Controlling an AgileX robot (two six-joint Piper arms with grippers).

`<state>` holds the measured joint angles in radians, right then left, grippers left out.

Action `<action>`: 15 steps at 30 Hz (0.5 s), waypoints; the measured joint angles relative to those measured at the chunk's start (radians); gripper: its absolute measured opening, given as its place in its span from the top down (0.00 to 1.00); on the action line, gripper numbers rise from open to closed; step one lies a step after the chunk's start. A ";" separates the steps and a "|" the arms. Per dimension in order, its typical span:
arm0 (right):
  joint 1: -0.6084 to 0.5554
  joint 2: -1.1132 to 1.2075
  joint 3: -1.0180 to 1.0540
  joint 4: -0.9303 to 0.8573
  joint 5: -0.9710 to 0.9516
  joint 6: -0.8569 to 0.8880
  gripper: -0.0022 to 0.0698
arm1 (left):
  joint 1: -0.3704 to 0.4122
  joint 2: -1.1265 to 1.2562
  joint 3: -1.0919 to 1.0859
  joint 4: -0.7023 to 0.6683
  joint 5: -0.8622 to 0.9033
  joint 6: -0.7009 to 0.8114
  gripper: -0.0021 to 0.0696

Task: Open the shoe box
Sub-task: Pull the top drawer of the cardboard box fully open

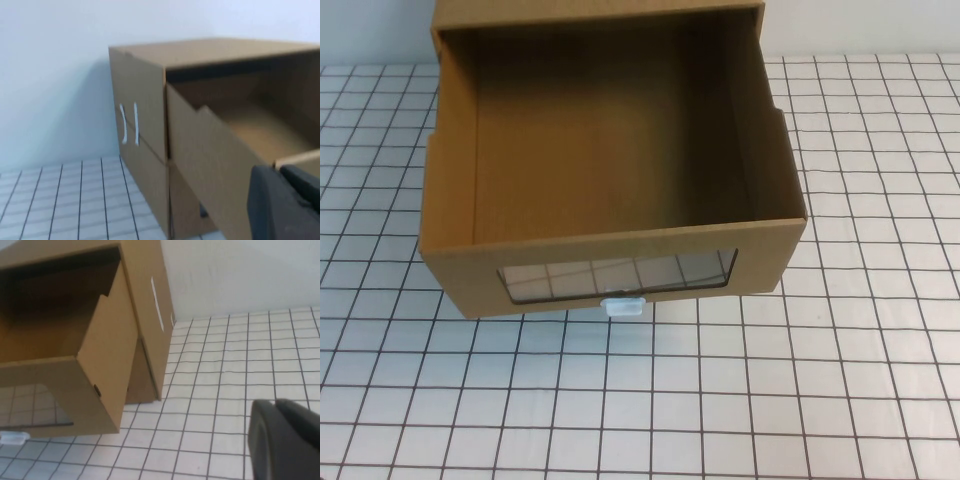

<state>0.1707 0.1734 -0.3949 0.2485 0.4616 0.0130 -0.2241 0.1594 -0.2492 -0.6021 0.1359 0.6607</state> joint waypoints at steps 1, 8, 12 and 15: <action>0.000 -0.026 0.018 0.010 -0.009 0.000 0.99 | 0.000 -0.004 0.020 0.000 -0.005 0.000 0.97; 0.000 -0.092 0.110 0.051 -0.032 0.000 0.99 | 0.000 -0.006 0.162 -0.007 -0.124 -0.002 0.97; 0.000 -0.092 0.123 0.074 -0.052 0.000 0.99 | 0.000 -0.006 0.214 -0.007 -0.150 -0.003 0.97; 0.000 -0.093 0.123 0.076 -0.070 0.000 0.99 | 0.000 -0.006 0.243 -0.008 -0.163 -0.004 0.97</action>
<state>0.1707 0.0801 -0.2722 0.3249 0.3918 0.0130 -0.2241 0.1536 -0.0063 -0.6098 -0.0274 0.6566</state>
